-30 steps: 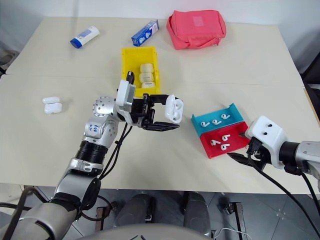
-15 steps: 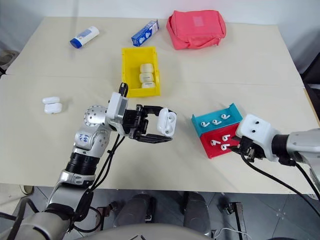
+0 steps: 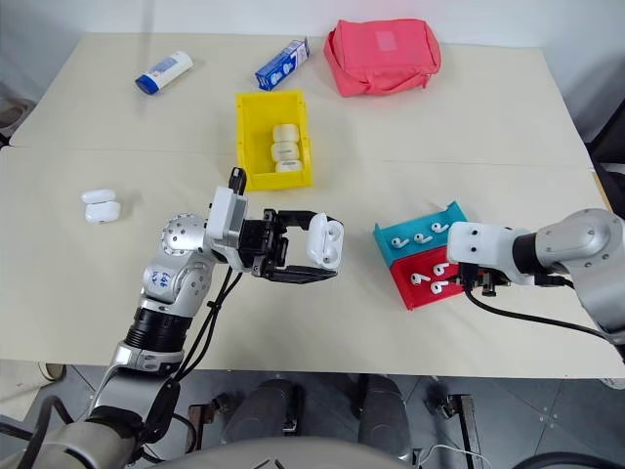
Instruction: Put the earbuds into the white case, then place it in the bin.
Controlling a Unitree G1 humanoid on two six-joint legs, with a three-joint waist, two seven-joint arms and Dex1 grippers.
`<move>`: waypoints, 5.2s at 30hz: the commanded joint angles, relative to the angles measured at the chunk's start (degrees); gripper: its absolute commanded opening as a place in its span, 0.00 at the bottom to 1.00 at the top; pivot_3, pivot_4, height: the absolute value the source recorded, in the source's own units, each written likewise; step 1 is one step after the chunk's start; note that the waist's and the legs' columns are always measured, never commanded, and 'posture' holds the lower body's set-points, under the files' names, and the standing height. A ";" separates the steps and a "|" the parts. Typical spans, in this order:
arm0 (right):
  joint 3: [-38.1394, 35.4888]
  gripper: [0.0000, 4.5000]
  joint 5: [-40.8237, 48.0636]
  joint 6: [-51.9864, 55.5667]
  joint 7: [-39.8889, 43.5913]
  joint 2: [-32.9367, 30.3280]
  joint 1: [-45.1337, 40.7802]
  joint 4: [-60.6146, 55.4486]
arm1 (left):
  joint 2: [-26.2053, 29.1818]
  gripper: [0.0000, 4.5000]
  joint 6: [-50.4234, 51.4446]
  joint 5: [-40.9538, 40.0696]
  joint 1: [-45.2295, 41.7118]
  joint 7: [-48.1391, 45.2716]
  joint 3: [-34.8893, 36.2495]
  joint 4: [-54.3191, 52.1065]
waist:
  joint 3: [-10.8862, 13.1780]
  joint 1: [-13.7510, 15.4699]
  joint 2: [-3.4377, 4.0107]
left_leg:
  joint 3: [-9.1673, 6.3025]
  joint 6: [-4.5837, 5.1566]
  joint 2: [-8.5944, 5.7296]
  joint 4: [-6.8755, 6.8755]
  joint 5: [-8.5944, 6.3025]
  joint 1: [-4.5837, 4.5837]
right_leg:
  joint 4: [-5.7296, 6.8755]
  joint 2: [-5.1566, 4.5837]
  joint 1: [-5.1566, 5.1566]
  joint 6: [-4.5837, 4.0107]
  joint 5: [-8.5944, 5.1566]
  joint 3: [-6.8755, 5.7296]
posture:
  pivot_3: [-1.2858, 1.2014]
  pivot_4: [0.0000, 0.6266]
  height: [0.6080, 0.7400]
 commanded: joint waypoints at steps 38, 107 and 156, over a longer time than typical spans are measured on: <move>3.34 0.38 -10.05 -15.46 8.03 7.93 -8.70 13.69 | 3.21 0.62 3.93 -2.35 3.11 3.63 0.47 -7.76 | -0.02 -0.10 0.03 | 0.02 -0.06 0.00 0.00 0.02 0.03 | 0.04 0.01 0.01 0.00 0.00 0.00 | 0.52 0.24 1.00; -19.45 0.12 45.04 20.01 -24.47 36.73 -1.49 -19.97 | -5.61 0.62 -0.73 -3.43 -11.60 -10.05 2.88 17.68 | -0.01 -0.09 0.06 | 0.04 0.04 -0.01 0.01 0.01 -0.01 | 0.11 0.03 -0.06 -0.04 0.03 0.02 | 0.52 0.24 1.00; -22.29 0.62 42.41 20.20 -19.85 22.21 1.31 -22.03 | -4.00 0.62 -7.64 0.13 -11.76 -8.41 4.75 22.29 | -0.01 0.37 0.05 | -0.02 0.08 0.01 0.00 -0.02 -0.07 | -0.02 0.00 -0.07 -0.05 0.02 -0.01 | 0.52 0.24 1.00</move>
